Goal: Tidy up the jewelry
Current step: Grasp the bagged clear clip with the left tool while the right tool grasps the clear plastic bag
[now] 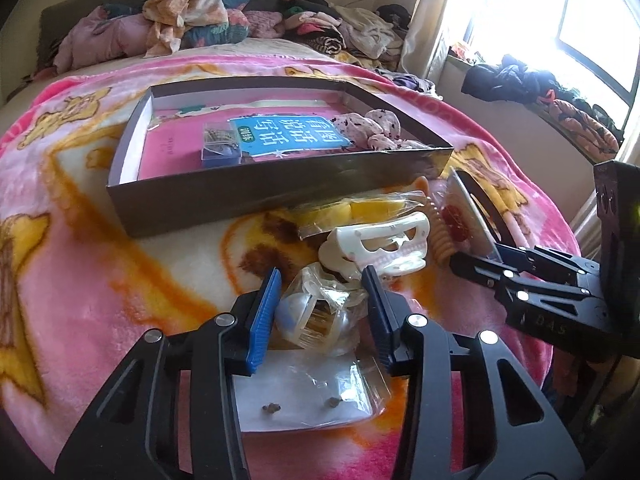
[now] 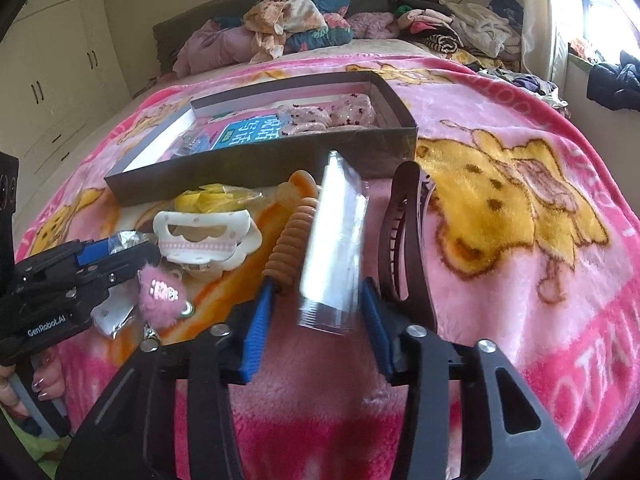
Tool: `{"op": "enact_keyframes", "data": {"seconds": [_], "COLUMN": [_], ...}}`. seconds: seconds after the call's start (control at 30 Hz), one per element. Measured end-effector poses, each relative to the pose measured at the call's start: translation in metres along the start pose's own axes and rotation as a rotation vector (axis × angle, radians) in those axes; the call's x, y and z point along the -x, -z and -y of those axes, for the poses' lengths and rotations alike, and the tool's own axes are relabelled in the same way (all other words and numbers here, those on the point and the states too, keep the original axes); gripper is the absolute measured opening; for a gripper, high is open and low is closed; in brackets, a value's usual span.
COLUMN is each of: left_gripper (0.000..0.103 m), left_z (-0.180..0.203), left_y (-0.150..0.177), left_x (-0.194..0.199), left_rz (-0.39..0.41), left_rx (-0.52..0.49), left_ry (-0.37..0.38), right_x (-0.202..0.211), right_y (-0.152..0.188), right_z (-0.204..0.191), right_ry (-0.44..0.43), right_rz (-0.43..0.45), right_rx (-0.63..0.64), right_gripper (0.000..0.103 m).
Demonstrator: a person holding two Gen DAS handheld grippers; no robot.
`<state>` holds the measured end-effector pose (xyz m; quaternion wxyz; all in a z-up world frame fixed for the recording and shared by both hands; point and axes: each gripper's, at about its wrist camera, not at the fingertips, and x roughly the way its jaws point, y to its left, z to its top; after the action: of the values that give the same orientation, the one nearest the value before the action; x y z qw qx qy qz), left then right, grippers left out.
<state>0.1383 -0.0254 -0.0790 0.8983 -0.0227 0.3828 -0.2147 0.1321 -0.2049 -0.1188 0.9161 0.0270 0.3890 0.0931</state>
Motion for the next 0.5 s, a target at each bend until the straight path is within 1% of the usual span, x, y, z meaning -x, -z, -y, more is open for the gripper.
{"op": "enact_keyframes", "data": {"seconds": [0.07, 0.1, 0.13, 0.3, 0.5], "left_gripper": [0.033, 0.033, 0.033, 0.033, 0.033], "left_z": [0.000, 0.000, 0.001, 0.001, -0.002], "left_y": [0.000, 0.000, 0.000, -0.001, -0.006], "left_x": [0.000, 0.001, 0.001, 0.006, 0.013], "left_rz": [0.001, 0.004, 0.006, 0.015, 0.035], "left_rx": [0.000, -0.001, -0.002, 0.003, 0.018], "left_ry": [0.000, -0.002, -0.005, -0.009, -0.007], "right_x": [0.000, 0.000, 0.001, 0.008, 0.018], "right_y": [-0.001, -0.001, -0.001, -0.001, -0.002], "right_z": [0.002, 0.003, 0.004, 0.004, 0.005], "right_ry": [0.004, 0.005, 0.002, 0.009, -0.002], "right_rz": [0.004, 0.007, 0.010, 0.040, 0.072], "right_rx": [-0.006, -0.008, -0.011, -0.008, -0.012], "right_gripper": [0.026, 0.021, 0.020, 0.018, 0.018]}}
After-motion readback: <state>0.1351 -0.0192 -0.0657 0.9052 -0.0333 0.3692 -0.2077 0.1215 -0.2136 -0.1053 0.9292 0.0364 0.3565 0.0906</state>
